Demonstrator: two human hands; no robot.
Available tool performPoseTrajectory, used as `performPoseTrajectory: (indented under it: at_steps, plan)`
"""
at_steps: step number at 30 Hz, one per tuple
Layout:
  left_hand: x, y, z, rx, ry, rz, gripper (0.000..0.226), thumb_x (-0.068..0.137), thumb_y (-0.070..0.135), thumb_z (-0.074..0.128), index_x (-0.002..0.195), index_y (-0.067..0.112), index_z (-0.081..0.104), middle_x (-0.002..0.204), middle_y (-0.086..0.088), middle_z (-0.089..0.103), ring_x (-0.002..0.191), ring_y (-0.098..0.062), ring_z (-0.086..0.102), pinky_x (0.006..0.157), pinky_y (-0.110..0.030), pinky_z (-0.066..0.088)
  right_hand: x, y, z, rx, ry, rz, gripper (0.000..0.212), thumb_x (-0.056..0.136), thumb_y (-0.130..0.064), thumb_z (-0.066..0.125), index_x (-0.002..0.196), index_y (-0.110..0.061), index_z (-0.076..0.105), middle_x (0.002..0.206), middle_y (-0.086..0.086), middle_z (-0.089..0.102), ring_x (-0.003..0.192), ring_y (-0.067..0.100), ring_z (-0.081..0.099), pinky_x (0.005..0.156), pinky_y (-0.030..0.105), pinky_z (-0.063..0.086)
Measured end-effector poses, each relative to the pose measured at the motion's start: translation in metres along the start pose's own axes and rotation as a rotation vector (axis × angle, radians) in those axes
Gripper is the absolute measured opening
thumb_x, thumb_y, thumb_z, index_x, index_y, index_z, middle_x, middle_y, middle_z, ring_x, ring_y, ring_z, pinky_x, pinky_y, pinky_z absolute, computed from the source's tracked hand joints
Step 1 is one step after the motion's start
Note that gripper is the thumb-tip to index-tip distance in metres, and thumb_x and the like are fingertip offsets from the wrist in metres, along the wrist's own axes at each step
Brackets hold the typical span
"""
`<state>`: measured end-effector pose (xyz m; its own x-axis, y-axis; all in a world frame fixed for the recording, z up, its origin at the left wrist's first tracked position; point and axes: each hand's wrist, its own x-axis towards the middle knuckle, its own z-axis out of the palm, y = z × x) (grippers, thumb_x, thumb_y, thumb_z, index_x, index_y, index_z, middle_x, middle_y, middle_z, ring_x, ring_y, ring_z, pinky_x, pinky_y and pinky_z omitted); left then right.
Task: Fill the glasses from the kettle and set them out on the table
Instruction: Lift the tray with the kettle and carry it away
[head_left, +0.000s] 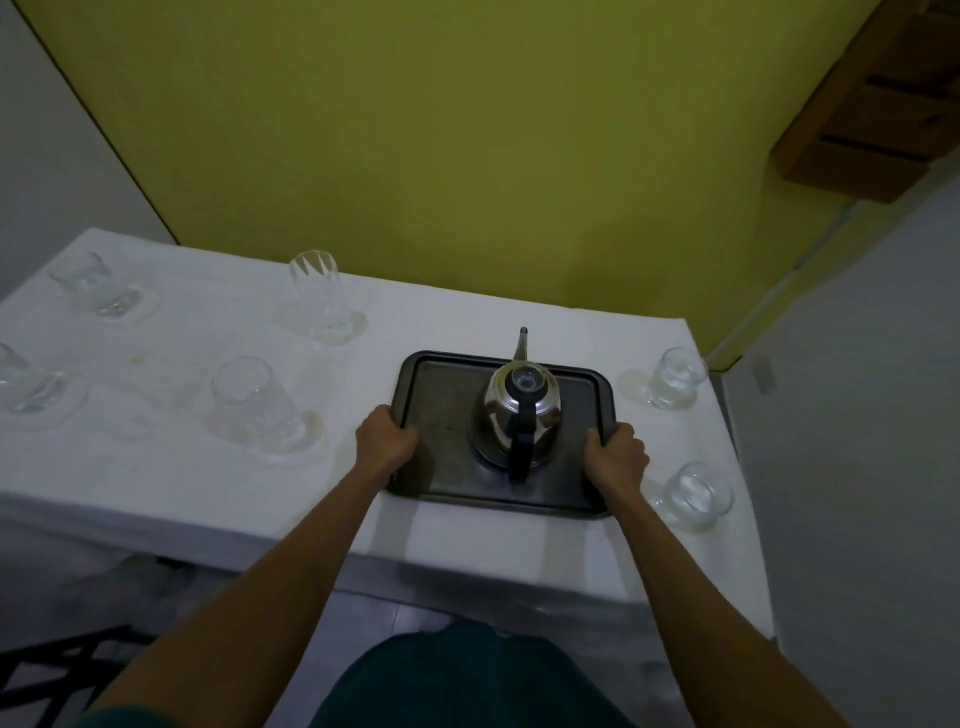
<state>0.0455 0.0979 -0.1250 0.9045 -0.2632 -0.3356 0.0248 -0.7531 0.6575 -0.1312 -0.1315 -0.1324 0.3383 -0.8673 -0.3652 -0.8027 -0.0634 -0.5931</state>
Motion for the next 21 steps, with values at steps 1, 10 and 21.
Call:
performPoseTrajectory:
  at_steps: [1,10,21]
  plan:
    - [-0.001,0.002,0.001,-0.047,0.004,-0.055,0.028,0.087,0.017,0.059,0.108,-0.002,0.056,0.103,-0.019,0.060,0.091,-0.030,0.057,0.068,-0.033,0.041,-0.001,0.000,0.003,0.057,0.030,0.019,0.047,0.098,-0.033,0.055,0.132,-0.002,0.050,0.135,0.026,0.053,0.125,0.046,0.047,0.105,0.050,0.038]
    - [-0.057,-0.046,-0.004,-0.246,0.125,-0.400,0.042,0.085,0.029,0.060,0.117,0.003,0.057,0.114,-0.017,0.061,0.101,-0.033,0.059,0.075,-0.038,0.050,-0.026,0.009,0.031,0.249,0.027,0.098,0.056,0.086,-0.023,0.068,0.138,-0.009,0.054,0.134,0.023,0.058,0.123,0.045,0.054,0.105,0.051,0.045]
    - [-0.156,-0.168,-0.078,-0.642,0.448,-0.644,0.020,0.078,0.028,0.060,0.081,0.009,0.059,0.083,-0.010,0.062,0.075,-0.024,0.059,0.061,-0.028,0.045,-0.128,-0.028,0.105,0.316,-0.317,-0.088,0.043,0.074,-0.009,0.057,0.114,0.000,0.068,0.104,0.011,0.070,0.090,0.031,0.065,0.076,0.032,0.051]
